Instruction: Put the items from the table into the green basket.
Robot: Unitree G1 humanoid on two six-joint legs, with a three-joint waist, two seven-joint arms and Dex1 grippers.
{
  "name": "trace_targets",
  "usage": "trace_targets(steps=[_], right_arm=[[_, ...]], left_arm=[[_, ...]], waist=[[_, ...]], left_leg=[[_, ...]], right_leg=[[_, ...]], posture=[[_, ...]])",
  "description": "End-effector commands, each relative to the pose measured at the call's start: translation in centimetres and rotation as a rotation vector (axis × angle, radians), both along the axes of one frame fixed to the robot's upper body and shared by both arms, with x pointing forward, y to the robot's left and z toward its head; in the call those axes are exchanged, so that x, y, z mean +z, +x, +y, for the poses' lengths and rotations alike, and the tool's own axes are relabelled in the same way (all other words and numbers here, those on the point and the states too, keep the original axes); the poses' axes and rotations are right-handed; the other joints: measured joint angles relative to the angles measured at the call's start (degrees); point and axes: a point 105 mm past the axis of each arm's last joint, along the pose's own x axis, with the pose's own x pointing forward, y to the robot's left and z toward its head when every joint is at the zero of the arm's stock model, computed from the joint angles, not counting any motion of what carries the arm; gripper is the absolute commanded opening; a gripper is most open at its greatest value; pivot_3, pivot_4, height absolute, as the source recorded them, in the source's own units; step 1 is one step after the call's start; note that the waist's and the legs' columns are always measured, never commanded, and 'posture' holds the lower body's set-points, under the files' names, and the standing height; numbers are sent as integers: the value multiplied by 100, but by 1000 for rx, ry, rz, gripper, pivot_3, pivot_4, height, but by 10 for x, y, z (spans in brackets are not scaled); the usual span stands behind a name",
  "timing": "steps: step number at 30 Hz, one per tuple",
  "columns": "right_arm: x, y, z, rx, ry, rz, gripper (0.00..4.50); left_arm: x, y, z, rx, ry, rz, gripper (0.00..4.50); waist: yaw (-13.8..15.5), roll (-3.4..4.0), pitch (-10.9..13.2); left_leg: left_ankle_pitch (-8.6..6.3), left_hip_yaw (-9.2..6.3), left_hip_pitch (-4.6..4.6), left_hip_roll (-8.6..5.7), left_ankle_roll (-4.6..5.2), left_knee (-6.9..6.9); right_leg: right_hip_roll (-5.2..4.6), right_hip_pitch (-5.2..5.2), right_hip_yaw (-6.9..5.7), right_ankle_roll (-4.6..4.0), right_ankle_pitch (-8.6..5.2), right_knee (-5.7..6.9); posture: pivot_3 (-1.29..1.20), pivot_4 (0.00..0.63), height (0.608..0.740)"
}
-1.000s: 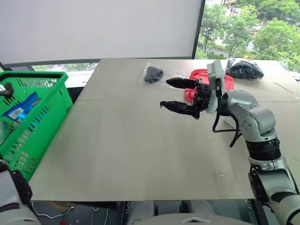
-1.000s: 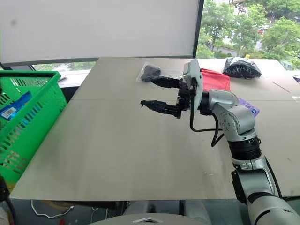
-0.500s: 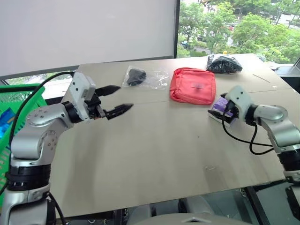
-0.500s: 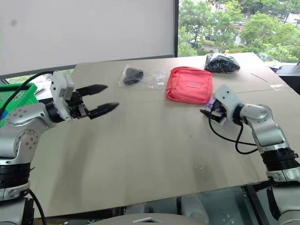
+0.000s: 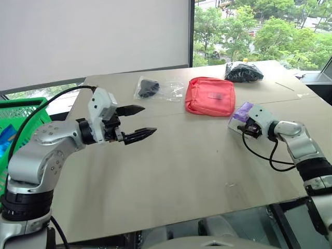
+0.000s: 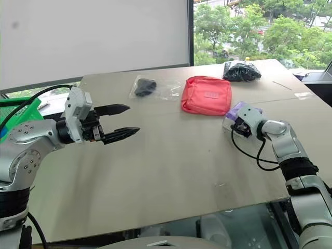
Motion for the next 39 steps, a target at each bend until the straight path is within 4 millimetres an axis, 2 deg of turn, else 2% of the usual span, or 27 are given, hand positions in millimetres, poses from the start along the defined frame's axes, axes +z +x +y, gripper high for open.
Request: trace_targets(steps=[1,4,5,6,10,13,17,20,23,26,29,36,39], right_arm=[[4,2,-1,17,-30,-16,1462],[3,0,-2,26,-35,-18,216],[5,0,-2,30,-39,-31,45],[6,0,-2,33,-42,-41,45],[41,4,12,58,63,-142,45],[88,-2,41,142,303,-187,45],[153,-28,84,335,729,-191,45],[182,-43,99,411,989,-124,45],[200,-60,110,505,1220,-1,45],[210,-74,115,579,1439,141,45],[205,-80,118,595,1624,285,45],[203,-88,125,606,1937,548,45],[203,-89,127,615,2026,596,45]], left_arm=[[11,-4,-2,9,-17,-48,4500],[17,-3,-10,7,-111,-59,4500],[18,-4,-14,1,-140,-59,4500],[18,-5,-17,-2,-159,-58,4500],[12,1,-23,35,-244,-22,4500],[1,10,-24,84,-291,22,4500],[-1,27,-22,175,-489,81,4500],[3,30,-25,171,-609,97,4500],[9,24,-35,107,-692,91,4500],[19,17,-42,33,-776,78,4500],[27,12,-49,-35,-832,80,4500],[27,7,-61,-109,-855,115,4500],[26,7,-62,-120,-865,127,4500]], waist=[[50,0,-1],[124,-1,-2],[143,-2,-2],[155,-2,-2],[170,4,1],[162,25,13],[187,28,13],[195,24,10],[209,19,6],[205,20,7],[198,21,7],[148,34,0],[76,35,-1]], left_leg=[[-1,0,-3,0,1,0],[-1,1,-5,1,2,1],[-1,1,-6,1,2,2],[-1,1,-6,1,2,2],[-1,2,-6,2,1,0],[-1,5,-13,4,1,1],[-1,-1,-18,10,1,2],[-1,-15,-31,9,1,8],[10,-30,-46,9,-18,8],[11,-35,-51,6,-20,6],[11,-34,-52,6,-20,6],[10,-26,-49,5,-16,6],[10,-25,-50,7,-16,6]], right_leg=[[0,0,0,0,0,-4],[-1,1,0,2,1,-17],[-1,2,0,3,2,-17],[-1,2,-1,2,2,-17],[-1,1,0,2,1,-16],[2,-6,4,2,1,-17],[7,-9,-2,2,1,-18],[5,-11,-14,2,2,-25],[2,-15,-28,1,3,-41],[-3,-15,-33,1,3,-48],[-3,-16,-35,1,3,-47],[-1,-14,-31,1,3,-42],[1,-14,-31,1,3,-43]], posture=[[-66,0,740],[-72,0,740],[-82,0,740],[-82,0,740],[-87,0,740],[-103,0,740],[-119,0,740],[-119,0,740],[-114,0,740],[-113,0,740],[-112,0,740],[-113,0,740],[-110,0,740]])
